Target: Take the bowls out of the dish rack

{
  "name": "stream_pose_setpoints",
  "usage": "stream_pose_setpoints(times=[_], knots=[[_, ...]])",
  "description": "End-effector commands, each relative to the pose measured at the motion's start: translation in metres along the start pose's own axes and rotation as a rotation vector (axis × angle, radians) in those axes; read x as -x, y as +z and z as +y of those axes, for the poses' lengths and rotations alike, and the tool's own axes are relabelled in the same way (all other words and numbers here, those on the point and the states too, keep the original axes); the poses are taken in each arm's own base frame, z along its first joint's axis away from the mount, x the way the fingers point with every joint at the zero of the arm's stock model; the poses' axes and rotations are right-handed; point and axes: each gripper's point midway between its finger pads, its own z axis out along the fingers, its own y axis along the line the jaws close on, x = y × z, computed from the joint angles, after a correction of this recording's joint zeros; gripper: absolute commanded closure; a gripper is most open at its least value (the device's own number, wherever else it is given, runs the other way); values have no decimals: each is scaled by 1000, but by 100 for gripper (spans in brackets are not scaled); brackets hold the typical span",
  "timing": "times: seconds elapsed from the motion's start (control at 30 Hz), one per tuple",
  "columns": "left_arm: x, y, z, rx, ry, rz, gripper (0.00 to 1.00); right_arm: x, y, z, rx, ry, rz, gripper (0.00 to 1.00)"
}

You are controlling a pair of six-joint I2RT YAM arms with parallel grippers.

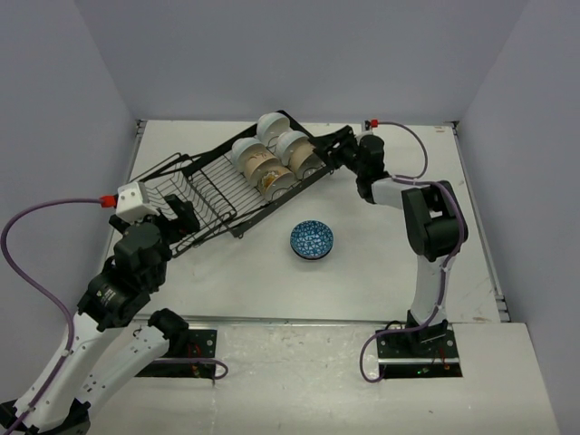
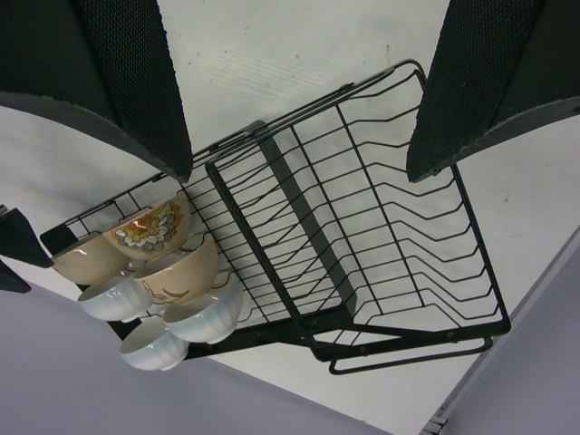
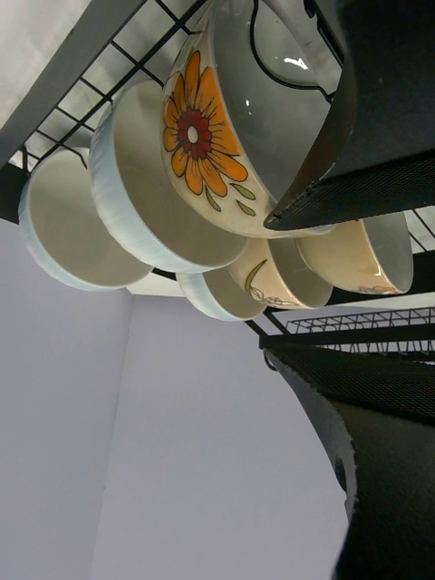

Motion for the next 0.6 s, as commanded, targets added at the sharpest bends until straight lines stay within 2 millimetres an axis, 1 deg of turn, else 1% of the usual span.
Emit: stream_pose_setpoints(times=[0.0, 0.1, 0.13, 0.17, 0.2, 0.23, 0.27, 0.3, 0.33, 0.37, 0.43, 0.47, 0.53, 0.57], knots=[[8, 2, -5, -21, 6, -31, 0, 2, -6, 0, -29, -12, -42, 45], [7, 3, -5, -21, 12, -27, 0, 2, -10, 3, -13, -16, -49, 45], [7, 3, -6, -24, 13, -26, 0, 2, -11, 7, 3, -20, -50, 45], [6, 4, -6, -25, 16, -22, 0, 3, -12, 15, 40, -32, -55, 46], [7, 5, -7, -29, 18, -26, 0, 0, -13, 22, 75, -43, -33, 47], [4, 6, -10, -44, 25, -14, 0, -3, -12, 24, 97, -48, -18, 48], [2, 7, -12, -50, 28, -10, 0, 0, -10, 40, 161, -72, -13, 51], [2, 9, -11, -49, 31, -6, 0, -3, -8, 42, 176, -70, 20, 51], [0, 9, -13, -59, 36, 5, 0, -4, -4, 36, 167, -44, 30, 52], [0, 10, -13, -58, 34, 7, 0, -1, -2, 39, 176, -41, 27, 52], [-2, 10, -14, -61, 37, 12, 0, 3, 1, 35, 166, -35, 20, 51], [-1, 10, -14, -64, 34, 10, 0, 4, 1, 32, 154, -38, 17, 51], [-2, 10, -14, -69, 34, 7, 0, 6, -1, 32, 144, -61, -3, 51], [-1, 10, -14, -72, 35, 4, 0, 7, -6, 35, 136, -66, -7, 51]])
